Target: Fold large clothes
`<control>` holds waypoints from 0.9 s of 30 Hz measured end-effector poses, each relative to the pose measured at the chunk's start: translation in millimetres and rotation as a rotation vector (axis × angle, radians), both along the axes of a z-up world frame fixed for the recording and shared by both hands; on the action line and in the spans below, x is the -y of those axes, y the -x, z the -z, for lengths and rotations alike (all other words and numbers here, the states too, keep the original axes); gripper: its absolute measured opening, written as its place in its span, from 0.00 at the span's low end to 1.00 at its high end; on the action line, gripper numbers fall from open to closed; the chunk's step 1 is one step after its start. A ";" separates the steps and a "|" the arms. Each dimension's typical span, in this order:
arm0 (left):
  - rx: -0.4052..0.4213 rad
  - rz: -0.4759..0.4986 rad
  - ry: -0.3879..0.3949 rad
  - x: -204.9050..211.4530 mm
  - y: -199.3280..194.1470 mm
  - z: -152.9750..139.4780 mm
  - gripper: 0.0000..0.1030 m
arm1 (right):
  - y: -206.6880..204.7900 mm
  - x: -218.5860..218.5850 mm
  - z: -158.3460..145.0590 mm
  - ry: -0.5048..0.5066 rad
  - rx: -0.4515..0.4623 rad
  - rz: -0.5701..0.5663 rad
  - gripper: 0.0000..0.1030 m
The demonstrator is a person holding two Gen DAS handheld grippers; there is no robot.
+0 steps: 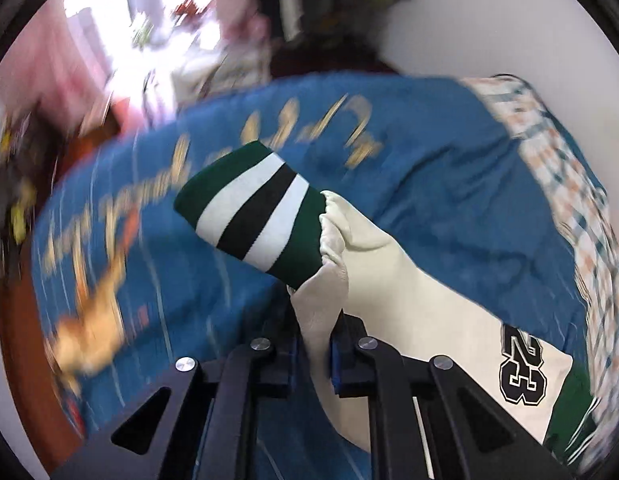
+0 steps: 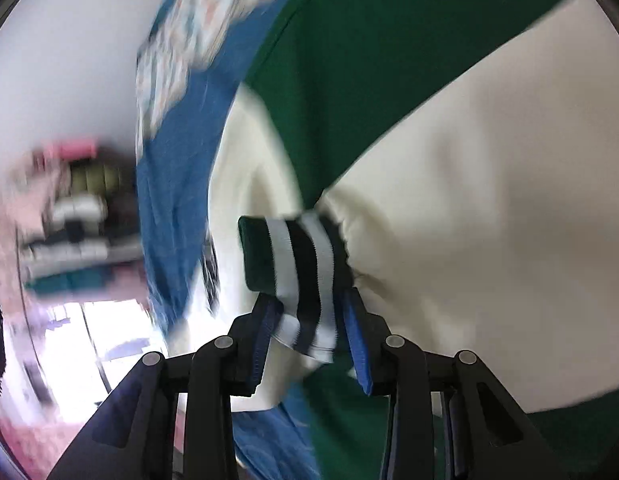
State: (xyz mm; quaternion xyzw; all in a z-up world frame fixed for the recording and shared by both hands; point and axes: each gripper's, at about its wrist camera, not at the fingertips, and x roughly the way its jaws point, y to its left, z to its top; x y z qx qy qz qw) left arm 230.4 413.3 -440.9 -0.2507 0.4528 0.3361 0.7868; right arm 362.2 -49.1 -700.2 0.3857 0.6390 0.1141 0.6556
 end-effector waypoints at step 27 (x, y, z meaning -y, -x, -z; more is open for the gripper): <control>0.083 0.829 -0.320 411.2 -55.3 -119.9 0.05 | 80.9 200.3 -66.6 0.726 -0.027 0.015 0.81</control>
